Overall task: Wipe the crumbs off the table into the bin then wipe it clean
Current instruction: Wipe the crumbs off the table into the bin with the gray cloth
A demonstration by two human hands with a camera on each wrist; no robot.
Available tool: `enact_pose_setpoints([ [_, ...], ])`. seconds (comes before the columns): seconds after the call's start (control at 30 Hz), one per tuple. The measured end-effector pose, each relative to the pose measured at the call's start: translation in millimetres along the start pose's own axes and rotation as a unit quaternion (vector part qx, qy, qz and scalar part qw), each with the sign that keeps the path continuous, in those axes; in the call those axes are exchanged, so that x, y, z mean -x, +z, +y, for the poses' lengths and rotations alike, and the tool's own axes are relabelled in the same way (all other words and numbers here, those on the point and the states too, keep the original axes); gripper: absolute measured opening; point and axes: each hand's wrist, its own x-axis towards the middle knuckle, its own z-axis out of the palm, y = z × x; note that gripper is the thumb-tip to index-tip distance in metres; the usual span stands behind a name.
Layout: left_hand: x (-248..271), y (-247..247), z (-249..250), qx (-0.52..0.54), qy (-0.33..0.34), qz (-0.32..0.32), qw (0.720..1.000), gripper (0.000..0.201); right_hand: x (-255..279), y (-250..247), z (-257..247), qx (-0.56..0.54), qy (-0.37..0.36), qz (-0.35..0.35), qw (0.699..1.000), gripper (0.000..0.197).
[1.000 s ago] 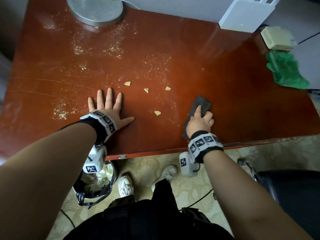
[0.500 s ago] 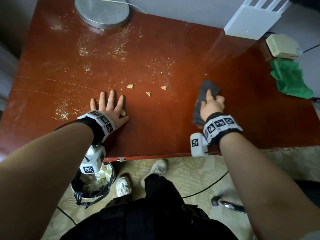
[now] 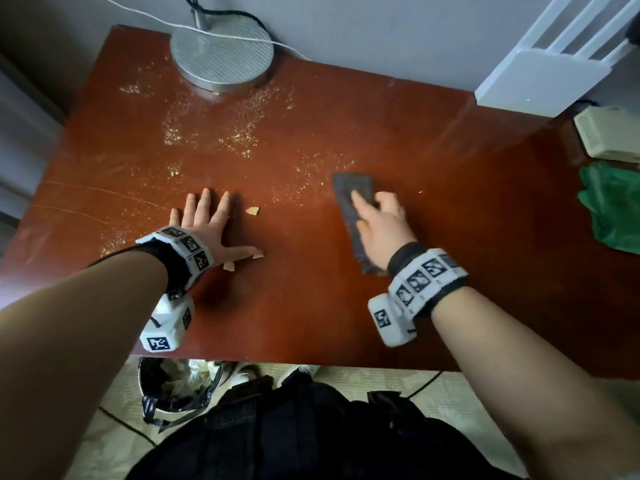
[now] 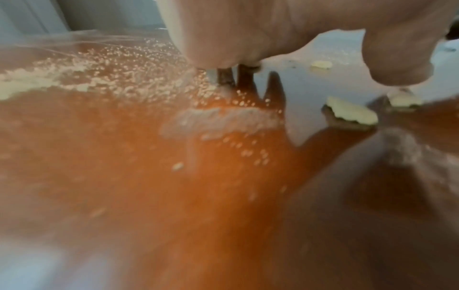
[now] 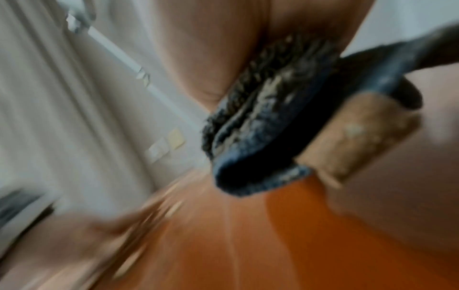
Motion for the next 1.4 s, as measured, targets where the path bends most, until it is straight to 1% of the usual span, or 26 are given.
enact_pose_setpoints([
  [0.07,-7.9,-5.4,7.8,0.013,-0.011,-0.003,1.000,0.100,-18.2,-36.0,43.9,0.027,0.080,0.080,0.993,0.049],
  [0.13,-15.7,-8.6,14.5,0.014,-0.020,-0.003,1.000,0.095,-38.9,-58.3,87.2,0.012,0.235,0.111,0.966,0.051],
  [0.2,-22.4,-10.2,18.9,0.008,-0.030,-0.008,0.999,0.093,-53.4,-61.4,109.6,0.024,0.381,0.052,0.923,0.059],
  [0.23,-24.9,-10.6,20.1,0.004,-0.034,-0.011,0.999,0.093,-58.4,-57.2,112.0,0.049,0.403,0.024,0.914,0.063],
  [0.27,-27.0,-11.0,21.0,0.001,-0.037,-0.011,0.999,0.093,-61.9,-49.2,108.9,0.075,0.383,0.016,0.920,0.064],
  [0.3,-28.6,-11.5,22.2,-0.002,-0.039,-0.010,0.999,0.093,-63.9,-40.1,99.6,0.091,0.329,0.022,0.940,0.063],
  [0.37,-32.8,-14.3,24.4,-0.008,-0.041,-0.005,0.999,0.094,-64.5,-17.1,68.4,0.103,0.167,0.026,0.980,0.058],
  [0.4,-34.5,-16.4,26.1,-0.013,-0.042,-0.004,0.999,0.094,-61.3,-6.0,46.4,0.112,0.091,0.005,0.989,0.059],
  [0.47,-38.1,-23.0,29.8,-0.026,-0.046,-0.008,0.999,0.095,-54.5,10.9,6.6,0.104,-0.019,-0.068,0.992,0.060],
  [0.53,-43.4,-30.9,32.3,-0.041,-0.048,-0.008,0.998,0.093,-52.9,16.2,-10.8,0.051,-0.068,-0.125,0.988,0.056],
  [0.6,-48.1,-37.3,34.3,-0.045,-0.046,-0.007,0.998,0.092,-59.0,3.2,-0.8,-0.033,-0.070,-0.106,0.991,0.050],
  [0.67,-53.7,-42.7,36.5,-0.038,-0.044,-0.005,0.998,0.093,-75.5,-19.6,26.3,-0.045,-0.032,-0.011,0.998,0.049],
  [0.73,-59.4,-45.8,38.9,-0.027,-0.044,-0.005,0.999,0.093,-99.3,-45.3,62.1,-0.001,0.080,0.048,0.996,0.050],
  [0.8,-64.7,-48.4,41.8,-0.017,-0.045,-0.004,0.999,0.092,-119.8,-61.3,84.7,0.012,0.246,0.035,0.969,0.053],
  [0.83,-68.0,-49.6,42.7,-0.013,-0.046,-0.001,0.999,0.092,-126.8,-60.5,84.2,0.012,0.297,0.018,0.955,0.055],
  [0.87,-71.9,-51.4,43.6,-0.009,-0.047,0.002,0.999,0.092,-130.0,-54.5,74.9,0.016,0.300,0.009,0.954,0.055],
  [0.9,-75.8,-54.3,44.3,-0.006,-0.047,0.003,0.999,0.092,-131.0,-42.8,60.2,0.025,0.259,0.005,0.965,0.055],
  [0.97,-82.6,-61.5,45.8,-0.005,-0.047,-0.001,0.999,0.093,-124.3,-12.4,22.6,0.038,0.100,-0.012,0.994,0.055],
  [1.03,-87.6,-68.4,46.6,-0.006,-0.046,-0.013,0.999,0.094,-111.1,10.8,-10.7,0.027,-0.023,-0.074,0.997,0.053],
  [1.1,-93.7,-73.5,46.8,-0.013,-0.042,-0.022,0.999,0.096,-113.0,14.0,-20.4,-0.042,-0.050,-0.151,0.986,0.046],
  [1.13,-95.5,-74.0,47.3,-0.018,-0.040,-0.025,0.999,0.097,-119.1,6.4,-16.9,-0.076,-0.052,-0.163,0.982,0.043],
  [1.17,-97.2,-73.4,47.5,-0.026,-0.037,-0.026,0.999,0.099,-127.0,-5.1,-10.6,-0.091,-0.050,-0.141,0.985,0.041],
  [1.27,-101.9,-70.5,48.5,-0.048,-0.037,-0.027,0.998,0.101,-162.8,-42.7,25.2,-0.072,0.047,0.035,0.996,0.041],
  [1.3,-104.1,-71.1,48.0,-0.051,-0.037,-0.029,0.998,0.101,-175.6,-52.2,35.4,-0.053,0.101,0.063,0.992,0.042],
  [1.37,-106.4,-73.2,46.4,-0.051,-0.036,-0.036,0.997,0.101,-193.3,-56.7,44.7,0.013,0.206,0.015,0.978,0.049],
  [1.4,-109.2,-75.0,45.8,-0.053,-0.034,-0.038,0.997,0.103,-197.2,-54.2,41.8,0.051,0.220,-0.013,0.974,0.053],
])
